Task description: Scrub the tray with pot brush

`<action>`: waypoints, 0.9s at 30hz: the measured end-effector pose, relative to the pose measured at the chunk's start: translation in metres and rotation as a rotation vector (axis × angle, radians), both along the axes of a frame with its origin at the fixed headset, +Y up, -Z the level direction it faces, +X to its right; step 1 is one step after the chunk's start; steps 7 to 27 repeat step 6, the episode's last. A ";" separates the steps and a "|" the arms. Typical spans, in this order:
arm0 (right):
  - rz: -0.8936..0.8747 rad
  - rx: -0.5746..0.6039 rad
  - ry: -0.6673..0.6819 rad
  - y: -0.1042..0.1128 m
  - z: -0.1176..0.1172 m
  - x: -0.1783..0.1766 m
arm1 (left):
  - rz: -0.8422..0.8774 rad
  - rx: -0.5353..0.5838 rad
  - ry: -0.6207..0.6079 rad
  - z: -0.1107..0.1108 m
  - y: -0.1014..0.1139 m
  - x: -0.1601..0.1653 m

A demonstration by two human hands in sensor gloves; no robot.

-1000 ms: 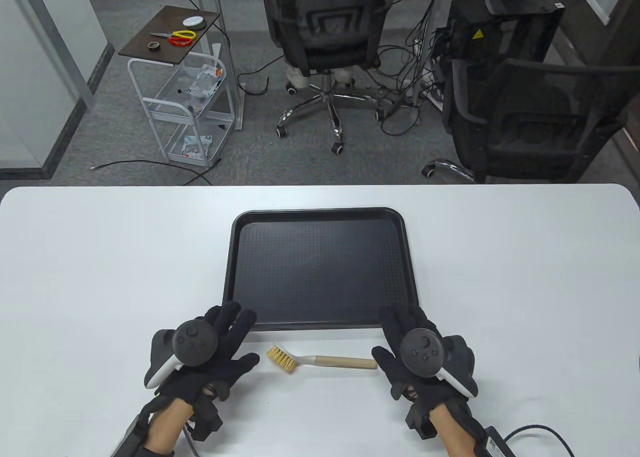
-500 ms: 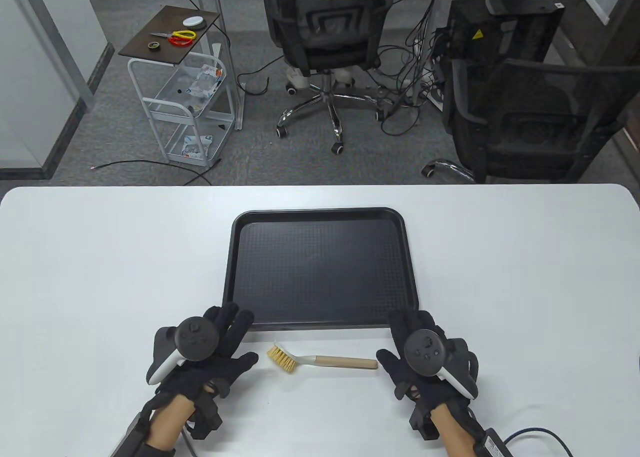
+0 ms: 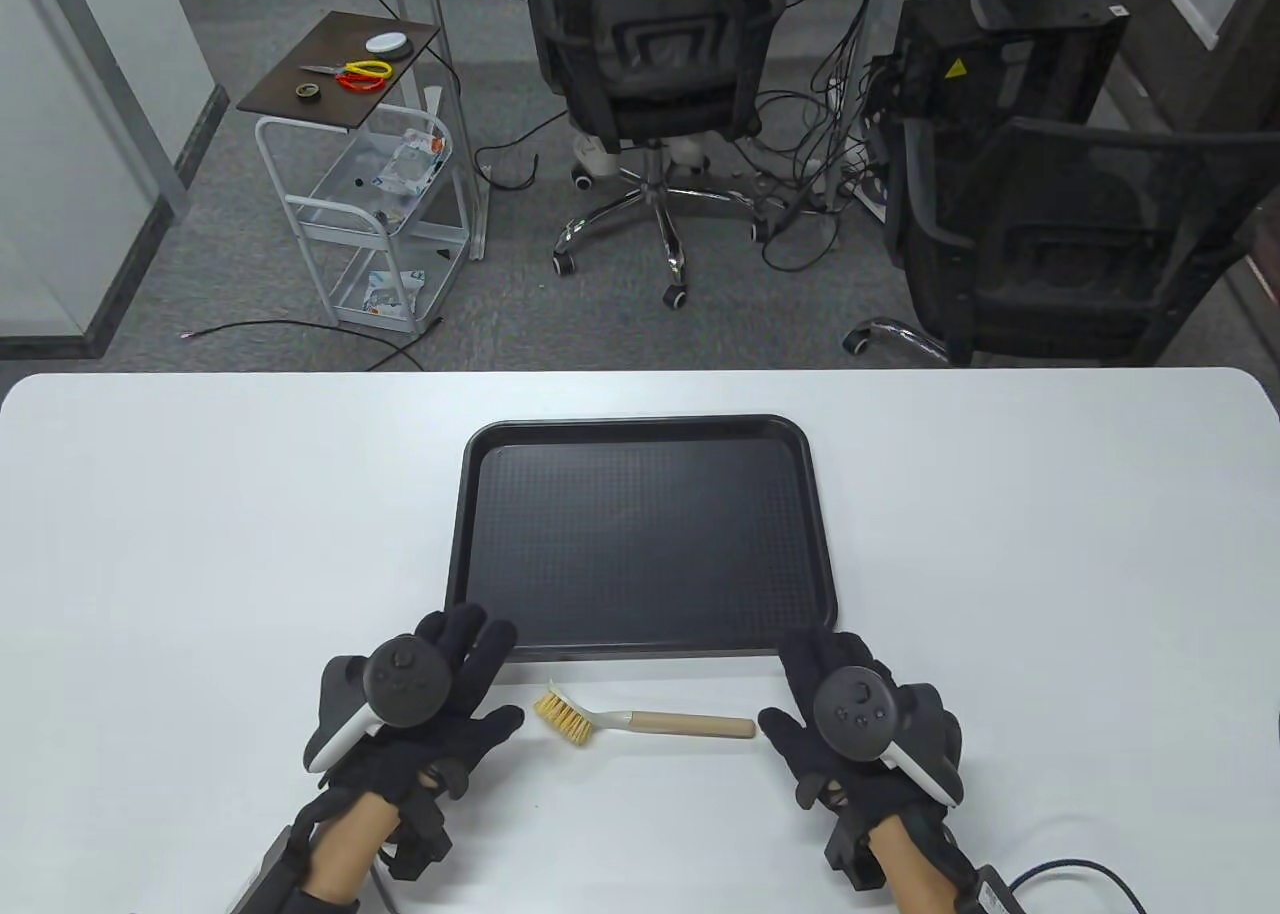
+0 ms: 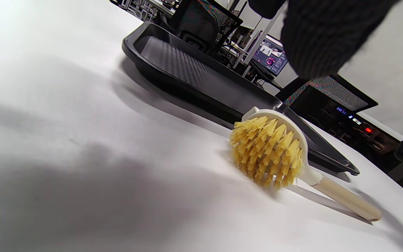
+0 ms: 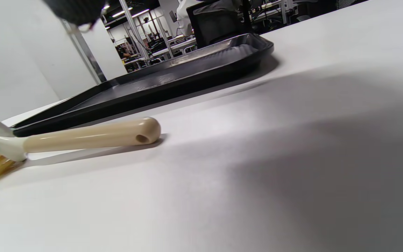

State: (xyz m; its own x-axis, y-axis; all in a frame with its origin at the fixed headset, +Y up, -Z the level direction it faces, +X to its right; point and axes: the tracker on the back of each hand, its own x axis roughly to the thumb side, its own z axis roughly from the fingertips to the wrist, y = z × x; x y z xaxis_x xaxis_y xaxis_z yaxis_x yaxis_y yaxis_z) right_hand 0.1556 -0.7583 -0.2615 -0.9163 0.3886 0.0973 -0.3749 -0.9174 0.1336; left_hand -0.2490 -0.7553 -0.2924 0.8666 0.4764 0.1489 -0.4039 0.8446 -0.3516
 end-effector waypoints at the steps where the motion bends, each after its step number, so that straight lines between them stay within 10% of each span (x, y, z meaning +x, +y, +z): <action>1: 0.007 0.000 0.004 0.000 0.001 -0.001 | 0.005 0.000 0.002 0.000 0.000 0.000; 27: 0.021 -0.007 0.024 0.000 0.002 -0.006 | 0.006 -0.009 0.009 0.000 0.000 -0.001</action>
